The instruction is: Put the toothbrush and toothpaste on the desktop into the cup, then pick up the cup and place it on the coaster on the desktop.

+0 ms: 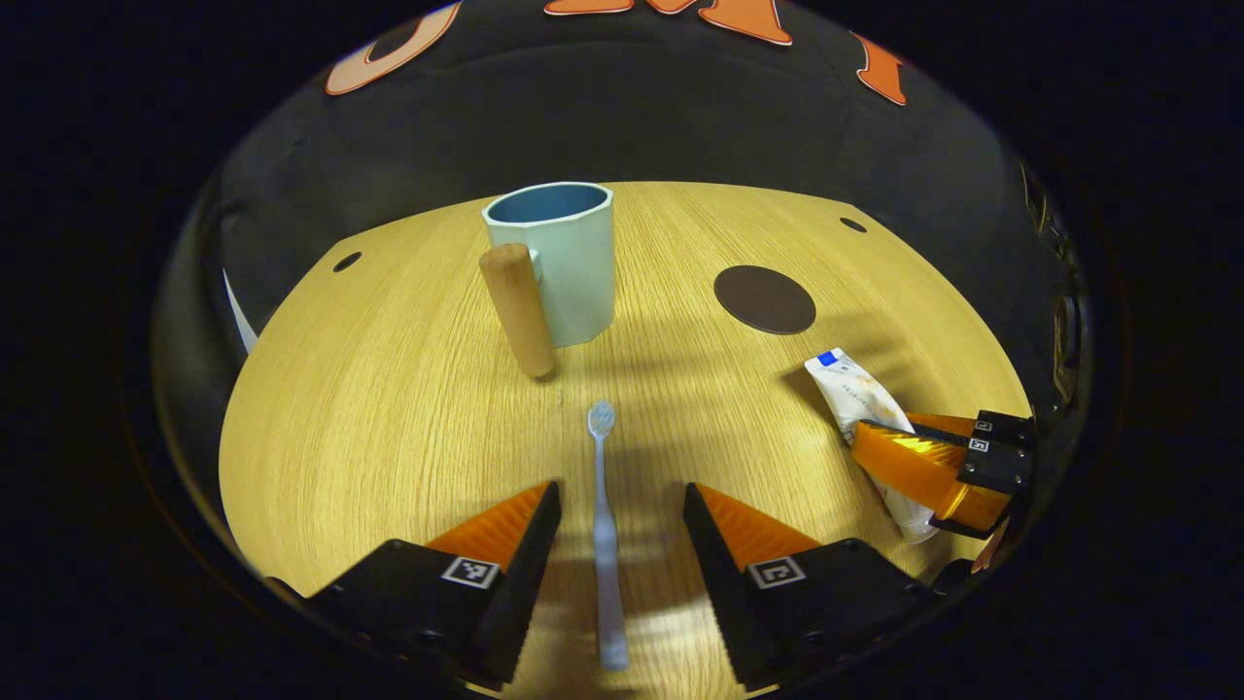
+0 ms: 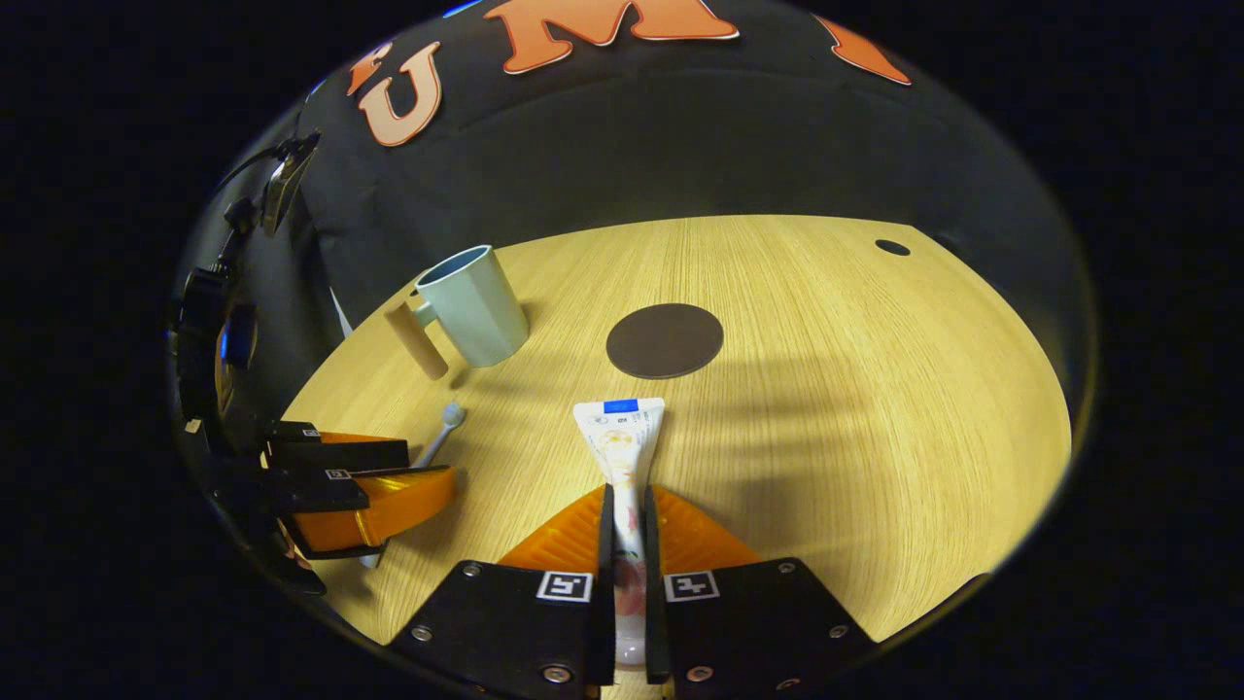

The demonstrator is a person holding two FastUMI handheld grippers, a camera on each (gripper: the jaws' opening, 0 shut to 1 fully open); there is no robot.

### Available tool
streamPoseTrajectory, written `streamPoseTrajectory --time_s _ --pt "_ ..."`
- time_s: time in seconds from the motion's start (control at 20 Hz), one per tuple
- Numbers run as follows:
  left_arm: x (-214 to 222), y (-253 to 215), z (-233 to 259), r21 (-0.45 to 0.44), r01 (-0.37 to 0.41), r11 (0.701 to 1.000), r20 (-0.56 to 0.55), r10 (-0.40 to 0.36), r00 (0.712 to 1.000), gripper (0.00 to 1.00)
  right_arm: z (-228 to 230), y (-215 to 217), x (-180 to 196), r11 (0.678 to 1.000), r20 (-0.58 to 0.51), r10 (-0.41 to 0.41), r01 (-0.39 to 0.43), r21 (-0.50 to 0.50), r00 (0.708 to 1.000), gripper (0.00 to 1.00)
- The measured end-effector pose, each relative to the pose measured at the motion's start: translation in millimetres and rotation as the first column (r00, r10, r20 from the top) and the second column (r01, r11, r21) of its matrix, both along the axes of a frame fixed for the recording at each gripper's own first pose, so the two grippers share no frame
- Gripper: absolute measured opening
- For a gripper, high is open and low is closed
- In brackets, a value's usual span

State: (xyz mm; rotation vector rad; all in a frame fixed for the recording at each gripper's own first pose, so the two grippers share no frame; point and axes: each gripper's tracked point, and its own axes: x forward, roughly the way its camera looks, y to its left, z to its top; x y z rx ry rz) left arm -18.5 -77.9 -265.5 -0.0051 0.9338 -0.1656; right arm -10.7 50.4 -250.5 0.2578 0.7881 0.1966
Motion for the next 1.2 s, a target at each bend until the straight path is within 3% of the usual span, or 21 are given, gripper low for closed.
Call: streamPoseTrajectory --time_s 0.25,0.35,0.45,0.65,0.95,1.2 --pt "12.0 -11.4 0.2 -0.027 -0.054 0.998 -0.005 0.054 0.999 0.15 2.9 14.5 -0.2 0.999 0.017 0.045 -0.046 0.016 0.999 0.1" --pt "14.0 -12.8 4.0 -0.043 -0.055 0.998 0.001 0.055 0.998 0.14 3.0 16.2 -1.5 0.999 0.014 0.048 -0.048 0.019 0.999 0.1" --pt "11.4 -5.2 0.9 -0.071 -0.059 0.996 0.01 0.06 0.998 0.05 6.6 13.4 2.9 0.999 0.038 0.035 -0.034 -0.004 0.999 0.1" --pt "18.6 4.4 -5.5 -0.082 -0.065 0.994 0.052 0.069 0.996 0.03 25.6 23.3 5.1 0.999 0.093 0.041 -0.044 0.03 0.995 0.1" --pt "19.0 35.5 -6.7 -0.182 -0.092 0.979 0.114 0.114 0.987 0.01 57.5 17.5 9.9 0.999 0.19 0.034 -0.037 0.012 0.981 0.1" --pt "29.8 45.2 12.1 -0.178 -0.078 0.981 0.243 0.12 0.963 0.01 68.2 14.9 11.6 1.0 0.223 0.014 -0.017 0.012 0.975 0.1"
